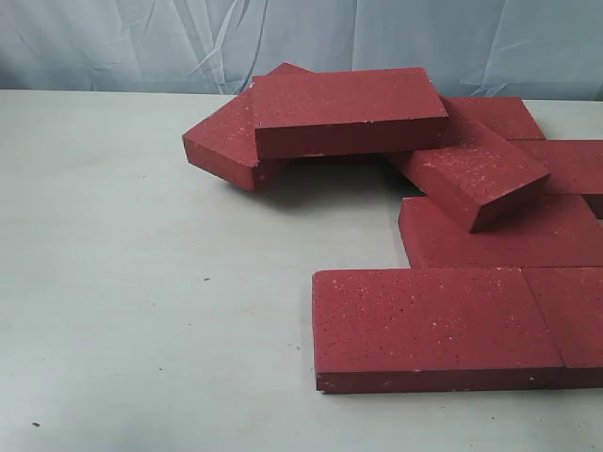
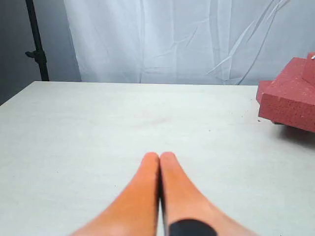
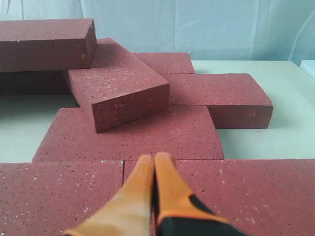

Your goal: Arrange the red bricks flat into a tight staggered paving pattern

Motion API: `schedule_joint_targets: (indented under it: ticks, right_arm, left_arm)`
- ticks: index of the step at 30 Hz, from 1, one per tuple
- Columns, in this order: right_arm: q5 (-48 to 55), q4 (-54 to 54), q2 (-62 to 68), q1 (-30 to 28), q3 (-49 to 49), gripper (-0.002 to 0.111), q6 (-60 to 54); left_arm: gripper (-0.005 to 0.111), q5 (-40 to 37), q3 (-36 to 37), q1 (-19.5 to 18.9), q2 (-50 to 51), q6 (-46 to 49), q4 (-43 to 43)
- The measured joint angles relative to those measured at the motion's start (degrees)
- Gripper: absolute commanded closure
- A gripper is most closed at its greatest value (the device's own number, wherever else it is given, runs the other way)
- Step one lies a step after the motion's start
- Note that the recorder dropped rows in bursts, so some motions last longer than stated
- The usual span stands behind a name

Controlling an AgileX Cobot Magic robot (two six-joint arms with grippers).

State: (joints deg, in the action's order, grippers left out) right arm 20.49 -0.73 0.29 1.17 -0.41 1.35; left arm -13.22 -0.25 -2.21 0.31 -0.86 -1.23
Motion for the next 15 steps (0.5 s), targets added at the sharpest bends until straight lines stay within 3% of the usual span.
schedule_joint_targets:
  ticks: [9, 15]
  right_arm:
    - [-0.2, 0.0, 0.0, 0.0, 0.0, 0.109, 0.0]
    - [-13.8, 0.0, 0.0, 0.0, 0.0, 0.109, 0.0]
  left_arm:
    - [0.107, 0.0, 0.0, 0.0, 0.0, 0.0, 0.0]
    - [0.107, 0.0, 0.0, 0.0, 0.0, 0.0, 0.0]
